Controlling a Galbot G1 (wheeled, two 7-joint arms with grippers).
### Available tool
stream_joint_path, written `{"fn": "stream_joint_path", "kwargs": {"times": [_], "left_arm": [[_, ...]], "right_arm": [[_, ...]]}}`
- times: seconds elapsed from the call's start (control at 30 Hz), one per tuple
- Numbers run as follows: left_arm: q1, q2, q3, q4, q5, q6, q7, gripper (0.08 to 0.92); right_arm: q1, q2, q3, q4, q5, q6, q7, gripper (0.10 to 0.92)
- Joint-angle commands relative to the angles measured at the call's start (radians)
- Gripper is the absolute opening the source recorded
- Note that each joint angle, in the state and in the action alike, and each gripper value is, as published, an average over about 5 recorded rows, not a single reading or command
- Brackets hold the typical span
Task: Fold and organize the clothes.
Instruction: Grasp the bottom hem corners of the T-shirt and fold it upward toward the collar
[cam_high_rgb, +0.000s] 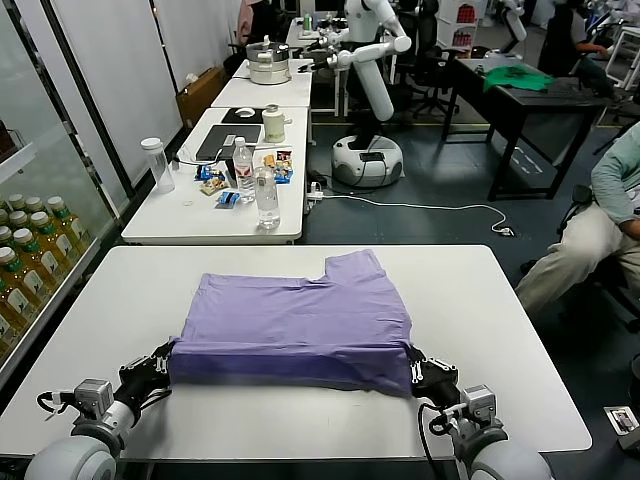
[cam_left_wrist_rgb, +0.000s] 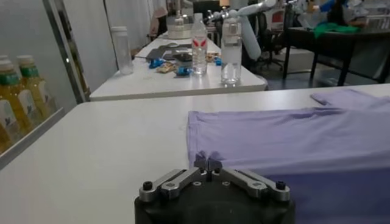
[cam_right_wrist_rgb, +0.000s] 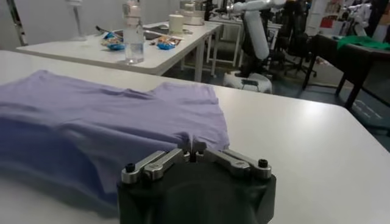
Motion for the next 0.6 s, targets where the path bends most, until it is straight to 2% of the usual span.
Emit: {"fn": "stream_joint_path", "kwargs": {"times": [0.03,0.17,0.3,0.6], "left_arm": [[-0.039,0.001,0.016,0.062,0.027,-0.017,0.076,0.085],[-0.077,-0.007,0.037,0.104,0.069,-0.028,0.081,0.085],[-0.128,-0.017,0.054,0.155,0.085,-0.039,0.049,0.101],[-0.106,0.003,0.007,0.146,0.075,-0.039,0.024,0.338]], "right_arm": [[0.028,0.007,-0.018,-0.034,-0.005,-0.003,0.001,0.116],[0.024,0.02,-0.03,-0.048,-0.023,-0.003,0.004,0.121],[0.024,0.039,-0.044,-0.068,-0.042,-0.002,0.01,0.199],[0.01,0.036,-0.01,-0.038,-0.04,-0.006,0.012,0.457]]}}
